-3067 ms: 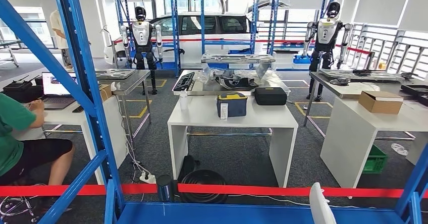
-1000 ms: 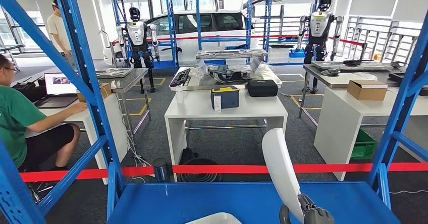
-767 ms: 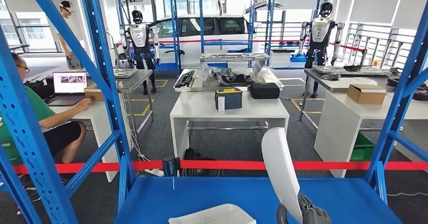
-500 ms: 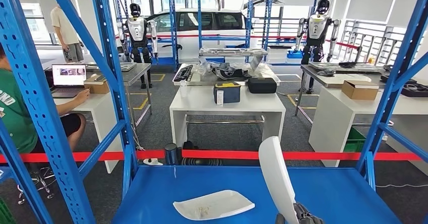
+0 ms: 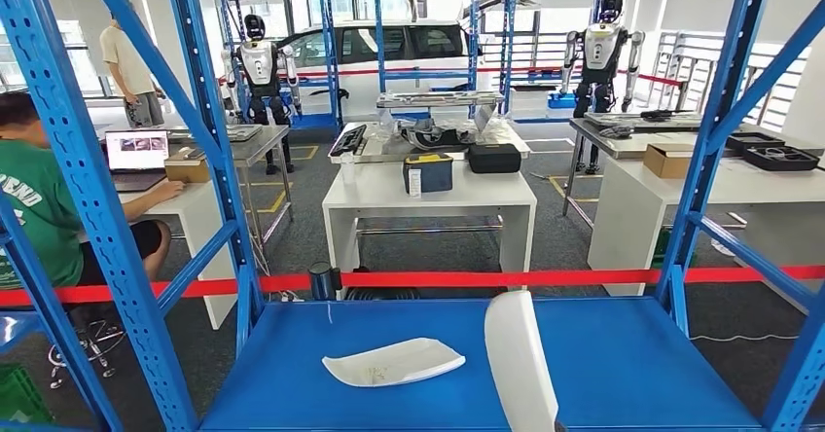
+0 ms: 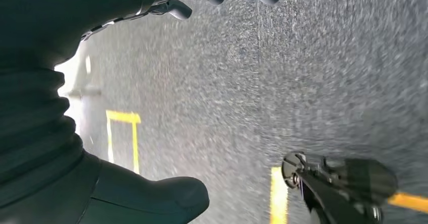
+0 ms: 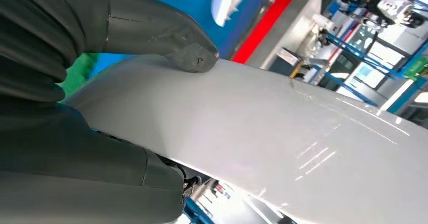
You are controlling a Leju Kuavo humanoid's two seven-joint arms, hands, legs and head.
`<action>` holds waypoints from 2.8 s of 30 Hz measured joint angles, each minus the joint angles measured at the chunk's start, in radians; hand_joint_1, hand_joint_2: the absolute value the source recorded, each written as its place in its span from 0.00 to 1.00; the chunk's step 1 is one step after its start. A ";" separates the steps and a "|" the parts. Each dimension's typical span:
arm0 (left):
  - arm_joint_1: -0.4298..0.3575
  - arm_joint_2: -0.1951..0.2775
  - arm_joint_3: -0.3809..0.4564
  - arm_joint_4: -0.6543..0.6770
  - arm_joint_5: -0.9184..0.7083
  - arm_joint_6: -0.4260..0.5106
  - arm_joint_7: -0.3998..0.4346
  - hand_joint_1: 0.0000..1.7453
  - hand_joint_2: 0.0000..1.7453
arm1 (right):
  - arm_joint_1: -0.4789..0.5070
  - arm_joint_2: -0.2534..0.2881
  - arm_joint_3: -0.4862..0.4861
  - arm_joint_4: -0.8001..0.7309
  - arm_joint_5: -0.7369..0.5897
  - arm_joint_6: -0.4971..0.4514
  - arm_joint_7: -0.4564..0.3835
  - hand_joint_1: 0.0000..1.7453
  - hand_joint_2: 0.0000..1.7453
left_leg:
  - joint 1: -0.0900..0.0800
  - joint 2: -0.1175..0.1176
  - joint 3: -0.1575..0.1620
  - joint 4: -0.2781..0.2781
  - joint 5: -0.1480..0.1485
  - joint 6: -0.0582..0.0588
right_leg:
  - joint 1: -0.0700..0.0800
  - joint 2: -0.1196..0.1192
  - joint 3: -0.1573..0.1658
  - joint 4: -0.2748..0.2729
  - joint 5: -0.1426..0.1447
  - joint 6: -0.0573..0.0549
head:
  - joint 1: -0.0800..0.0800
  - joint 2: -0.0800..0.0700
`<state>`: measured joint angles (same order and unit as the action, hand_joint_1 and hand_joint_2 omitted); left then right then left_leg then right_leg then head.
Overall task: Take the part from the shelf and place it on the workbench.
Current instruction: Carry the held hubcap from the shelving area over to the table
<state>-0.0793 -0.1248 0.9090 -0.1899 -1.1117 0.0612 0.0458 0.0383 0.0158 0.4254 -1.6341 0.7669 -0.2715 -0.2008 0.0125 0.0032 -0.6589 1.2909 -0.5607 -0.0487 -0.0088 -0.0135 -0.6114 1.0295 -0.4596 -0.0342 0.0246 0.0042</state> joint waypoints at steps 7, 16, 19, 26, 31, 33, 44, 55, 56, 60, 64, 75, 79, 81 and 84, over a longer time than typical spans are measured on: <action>-0.029 -0.021 -0.053 0.002 -0.076 -0.030 0.024 0.00 1.00 | 0.047 0.000 -0.013 -0.004 -0.019 -0.032 -0.007 1.00 1.00 | -0.009 -0.007 0.184 -0.287 0.009 0.040 | -0.006 0.002 -0.045 0.001 0.065 0.045 | -0.002 0.000; -0.033 -0.019 -0.069 0.001 -0.072 -0.037 0.043 0.00 1.00 | 0.073 0.000 -0.021 0.001 -0.002 -0.043 -0.002 1.00 1.00 | -0.024 0.008 0.051 -0.272 0.116 0.078 | 0.005 0.010 -0.029 0.230 -0.086 0.043 | -0.001 0.000; -0.035 -0.021 -0.071 0.001 -0.072 -0.037 0.044 0.00 1.00 | 0.072 0.000 -0.022 0.000 -0.002 -0.044 -0.002 1.00 1.00 | -0.026 0.008 0.021 -0.258 0.139 0.068 | 0.017 0.010 0.117 0.027 -0.095 0.025 | -0.002 0.000; -0.032 -0.020 -0.073 0.002 -0.074 -0.031 0.061 0.00 1.00 | 0.077 0.004 -0.023 -0.001 0.005 -0.047 0.004 1.00 1.00 | -0.016 -0.001 -0.018 -0.154 0.027 0.023 | 0.011 0.007 0.084 -0.030 -0.042 -0.012 | -0.004 0.000; -0.037 -0.012 -0.082 0.001 -0.080 -0.032 0.066 0.00 1.00 | 0.087 0.008 -0.028 -0.005 -0.023 -0.036 0.011 1.00 1.00 | -0.001 -0.002 0.022 -0.013 0.007 0.004 | 0.008 0.003 0.001 -0.022 0.020 -0.001 | -0.004 0.000; -0.044 -0.011 -0.082 -0.001 -0.064 -0.027 0.057 0.00 1.00 | 0.091 0.008 -0.032 -0.007 -0.071 -0.016 -0.008 1.00 1.00 | 0.001 -0.004 0.131 -0.146 0.030 0.003 | 0.006 0.002 -0.025 -0.016 0.042 0.009 | -0.004 0.000; -0.042 -0.025 -0.082 0.002 -0.052 -0.047 0.027 0.00 1.00 | 0.083 0.010 -0.032 0.019 -0.169 0.090 -0.059 1.00 1.00 | -0.021 0.004 0.134 -0.307 0.075 0.081 | -0.005 0.007 -0.112 0.262 -0.124 0.051 | -0.005 0.001; -0.023 0.003 -0.082 0.002 -0.056 0.011 0.049 0.00 1.00 | 0.077 0.021 -0.029 0.053 -0.182 0.033 -0.097 1.00 1.00 | -0.021 -0.002 0.023 -0.233 0.094 0.034 | 0.006 0.005 0.093 -0.029 -0.051 0.001 | -0.006 0.001; -0.024 0.008 -0.081 0.002 -0.055 0.011 0.046 0.00 1.00 | 0.075 0.024 -0.028 0.061 -0.190 0.030 -0.103 1.00 1.00 | -0.018 -0.003 0.008 -0.189 0.049 0.028 | 0.005 0.003 0.082 -0.029 -0.040 -0.004 | -0.006 0.001; -0.025 0.018 -0.081 0.002 -0.065 0.007 0.036 0.00 1.00 | 0.063 0.032 -0.023 0.102 -0.231 0.023 -0.130 1.00 1.00 | -0.010 -0.003 -0.018 -0.004 -0.044 0.013 | 0.006 0.003 0.024 -0.020 -0.001 -0.005 | -0.007 0.001; -0.032 0.021 -0.081 0.001 -0.074 0.006 0.035 0.00 1.00 | 0.052 0.037 -0.021 0.136 -0.254 0.018 -0.129 1.00 1.00 | -0.011 -0.006 0.148 -0.210 0.022 0.022 | 0.007 0.001 -0.028 -0.010 0.037 0.007 | -0.007 0.001; -0.034 0.022 -0.081 0.002 -0.056 0.011 0.024 0.00 1.00 | 0.028 0.043 -0.012 0.181 -0.241 0.048 -0.121 1.00 1.00 | -0.016 0.005 0.089 -0.306 0.110 0.074 | -0.002 0.009 -0.102 0.260 -0.126 0.056 | -0.008 0.001; -0.027 0.021 -0.080 0.003 -0.048 0.010 0.014 0.00 1.00 | 0.006 0.043 -0.005 0.189 -0.233 0.072 -0.111 1.00 1.00 | -0.012 0.006 0.017 -0.274 0.145 0.059 | -0.003 0.010 0.061 0.096 -0.073 0.056 | -0.008 0.002; -0.025 0.021 -0.080 0.003 -0.052 0.010 0.021 0.00 1.00 | -0.002 0.043 -0.002 0.191 -0.231 0.076 -0.109 1.00 1.00 | -0.014 0.004 0.001 -0.264 0.161 0.046 | -0.001 0.013 0.122 -0.003 -0.102 0.045 | -0.011 0.002; -0.020 0.021 -0.080 0.003 -0.055 0.011 0.031 0.00 1.00 | -0.004 0.043 -0.002 0.194 -0.231 0.077 -0.107 1.00 1.00 | -0.012 0.000 -0.007 -0.264 0.176 0.028 | 0.001 0.014 0.111 -0.015 -0.092 0.020 | -0.016 0.002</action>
<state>-0.0995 -0.1035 0.8293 -0.1864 -1.1666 0.0717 0.0768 0.0339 0.0587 0.4234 -1.4405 0.5359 -0.1946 -0.3076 0.0004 0.0034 -0.6662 1.0265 -0.3851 -0.0205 -0.0076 0.0001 -0.5008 1.0143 -0.5517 -0.0137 0.0090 0.0057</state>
